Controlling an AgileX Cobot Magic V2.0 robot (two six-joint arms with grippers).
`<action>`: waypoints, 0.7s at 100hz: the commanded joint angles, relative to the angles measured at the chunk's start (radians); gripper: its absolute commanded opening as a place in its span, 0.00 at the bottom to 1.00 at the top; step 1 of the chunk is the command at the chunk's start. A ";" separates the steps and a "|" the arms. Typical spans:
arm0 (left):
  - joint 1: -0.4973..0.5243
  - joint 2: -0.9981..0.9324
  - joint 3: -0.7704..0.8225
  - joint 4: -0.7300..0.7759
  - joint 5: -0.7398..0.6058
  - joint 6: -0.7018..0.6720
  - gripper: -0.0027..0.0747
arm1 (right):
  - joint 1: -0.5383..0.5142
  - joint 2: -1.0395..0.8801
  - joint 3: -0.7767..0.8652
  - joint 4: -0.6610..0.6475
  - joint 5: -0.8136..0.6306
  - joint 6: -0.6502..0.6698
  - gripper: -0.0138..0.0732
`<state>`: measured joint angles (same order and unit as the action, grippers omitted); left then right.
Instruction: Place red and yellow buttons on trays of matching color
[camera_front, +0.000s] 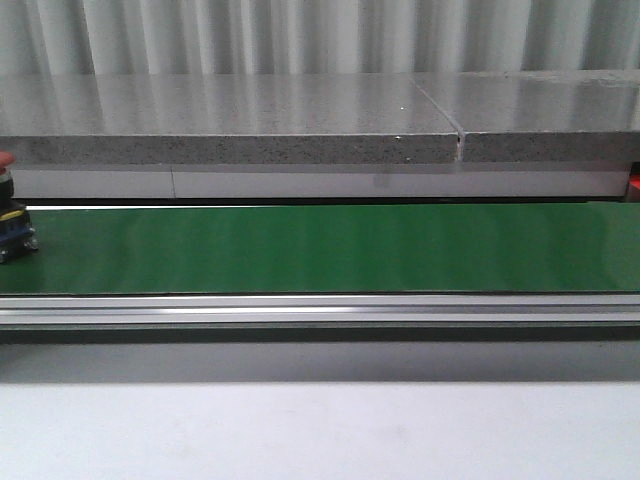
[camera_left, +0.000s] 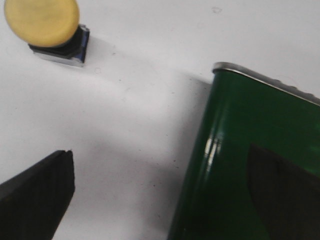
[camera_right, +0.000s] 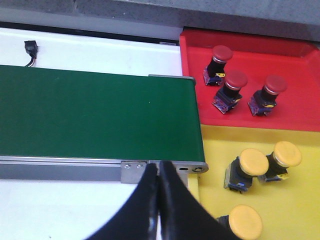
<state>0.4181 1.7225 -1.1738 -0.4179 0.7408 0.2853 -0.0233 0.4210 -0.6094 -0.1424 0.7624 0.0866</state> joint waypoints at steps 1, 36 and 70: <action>0.017 -0.011 -0.032 -0.019 -0.063 -0.018 0.89 | 0.003 0.003 -0.021 -0.010 -0.067 -0.006 0.08; 0.062 0.009 -0.066 -0.007 -0.195 -0.041 0.89 | 0.003 0.003 -0.021 -0.010 -0.067 -0.006 0.08; 0.063 0.129 -0.223 0.008 -0.107 -0.048 0.89 | 0.003 0.003 -0.021 -0.010 -0.067 -0.006 0.08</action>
<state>0.4776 1.8588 -1.3369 -0.4068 0.6364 0.2521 -0.0233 0.4210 -0.6094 -0.1424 0.7624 0.0866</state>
